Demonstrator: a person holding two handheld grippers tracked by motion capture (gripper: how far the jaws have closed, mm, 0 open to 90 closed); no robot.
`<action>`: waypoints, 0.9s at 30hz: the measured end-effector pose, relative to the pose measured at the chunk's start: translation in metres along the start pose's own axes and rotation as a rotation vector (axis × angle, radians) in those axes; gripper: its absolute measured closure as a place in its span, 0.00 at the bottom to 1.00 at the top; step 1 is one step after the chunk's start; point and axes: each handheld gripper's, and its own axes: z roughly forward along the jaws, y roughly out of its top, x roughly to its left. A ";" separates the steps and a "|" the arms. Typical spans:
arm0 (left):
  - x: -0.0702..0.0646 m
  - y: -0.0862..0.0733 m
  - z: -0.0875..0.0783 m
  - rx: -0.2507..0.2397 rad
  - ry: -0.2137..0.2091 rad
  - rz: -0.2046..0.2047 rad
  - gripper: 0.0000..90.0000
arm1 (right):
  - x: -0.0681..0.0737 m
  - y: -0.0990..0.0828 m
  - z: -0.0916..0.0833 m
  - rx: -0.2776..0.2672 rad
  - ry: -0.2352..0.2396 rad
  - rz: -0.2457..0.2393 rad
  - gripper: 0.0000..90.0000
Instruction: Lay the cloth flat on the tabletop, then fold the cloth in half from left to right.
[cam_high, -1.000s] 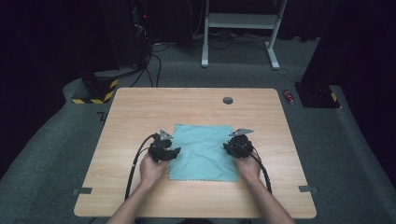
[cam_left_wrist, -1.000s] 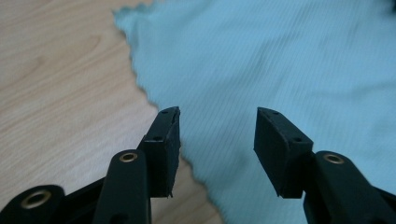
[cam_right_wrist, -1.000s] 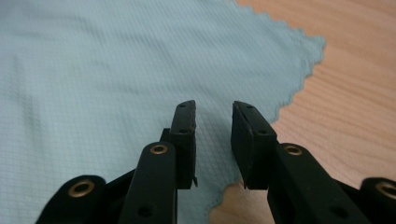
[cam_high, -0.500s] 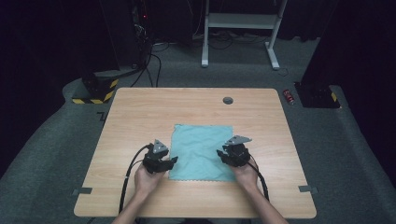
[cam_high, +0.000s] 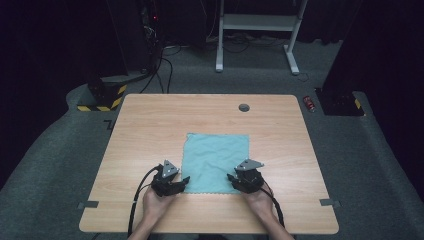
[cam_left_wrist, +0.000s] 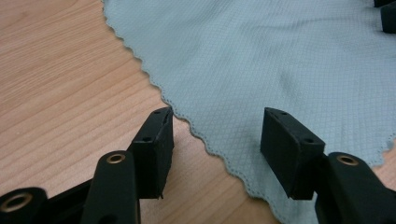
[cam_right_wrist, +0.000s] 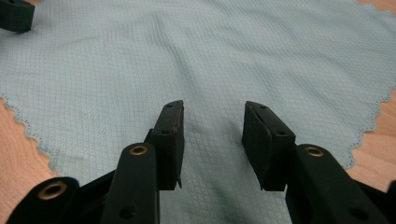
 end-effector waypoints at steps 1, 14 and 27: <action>-0.001 -0.001 -0.001 0.000 0.001 0.002 0.49 | 0.000 -0.001 -0.001 -0.004 0.002 -0.005 0.65; -0.009 -0.009 -0.011 -0.001 -0.015 0.017 0.50 | 0.006 -0.017 -0.016 -0.017 -0.001 0.001 0.64; -0.020 -0.014 -0.017 -0.001 -0.033 0.036 0.50 | 0.010 -0.029 -0.028 -0.020 -0.004 0.000 0.65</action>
